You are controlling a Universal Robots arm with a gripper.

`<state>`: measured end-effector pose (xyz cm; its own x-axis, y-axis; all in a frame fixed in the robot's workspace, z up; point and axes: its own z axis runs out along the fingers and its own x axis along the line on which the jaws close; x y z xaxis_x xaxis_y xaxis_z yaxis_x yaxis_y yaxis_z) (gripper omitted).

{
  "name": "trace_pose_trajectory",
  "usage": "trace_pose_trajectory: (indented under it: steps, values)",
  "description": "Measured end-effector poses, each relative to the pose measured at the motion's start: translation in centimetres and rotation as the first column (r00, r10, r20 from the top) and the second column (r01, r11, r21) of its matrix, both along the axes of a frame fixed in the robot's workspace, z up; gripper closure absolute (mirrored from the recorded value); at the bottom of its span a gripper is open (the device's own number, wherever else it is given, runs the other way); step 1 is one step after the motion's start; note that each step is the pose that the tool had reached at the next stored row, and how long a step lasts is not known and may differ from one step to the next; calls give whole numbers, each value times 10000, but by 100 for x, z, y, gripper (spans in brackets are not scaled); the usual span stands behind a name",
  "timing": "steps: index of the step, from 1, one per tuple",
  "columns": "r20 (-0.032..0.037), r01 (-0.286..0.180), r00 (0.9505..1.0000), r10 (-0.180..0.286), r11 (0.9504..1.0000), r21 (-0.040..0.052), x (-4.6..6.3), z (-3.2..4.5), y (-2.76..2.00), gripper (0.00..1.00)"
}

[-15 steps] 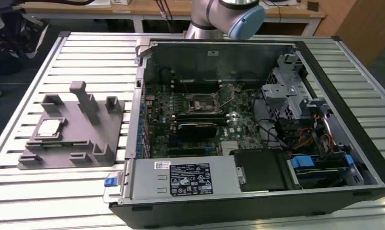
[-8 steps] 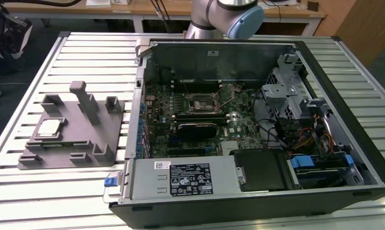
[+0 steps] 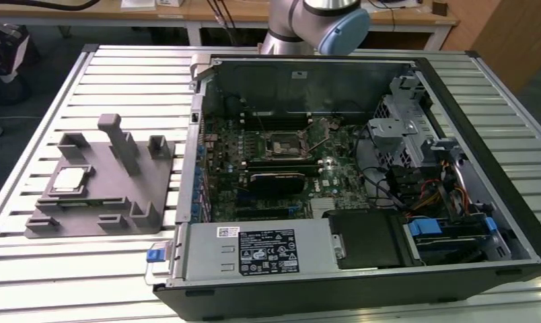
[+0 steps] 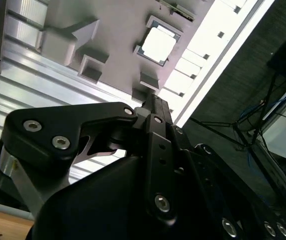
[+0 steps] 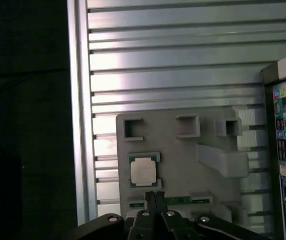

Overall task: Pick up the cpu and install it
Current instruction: 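Pick up the cpu and move it towards the insertion slot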

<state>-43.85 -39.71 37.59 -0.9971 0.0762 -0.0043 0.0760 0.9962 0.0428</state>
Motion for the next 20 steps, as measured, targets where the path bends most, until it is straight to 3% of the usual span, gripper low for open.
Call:
trace_pose_trajectory:
  steps: [6, 13, 20]
  values:
    - [1, 0, 10000, 0, 10000, 0, -130, -20, 0, 89]
    - [-46, -2, 10000, 2, 10000, 0, -139, -64, -17, 89]
    - [-65, -9, 10000, 9, 10000, -11, -138, -180, -21, 89]
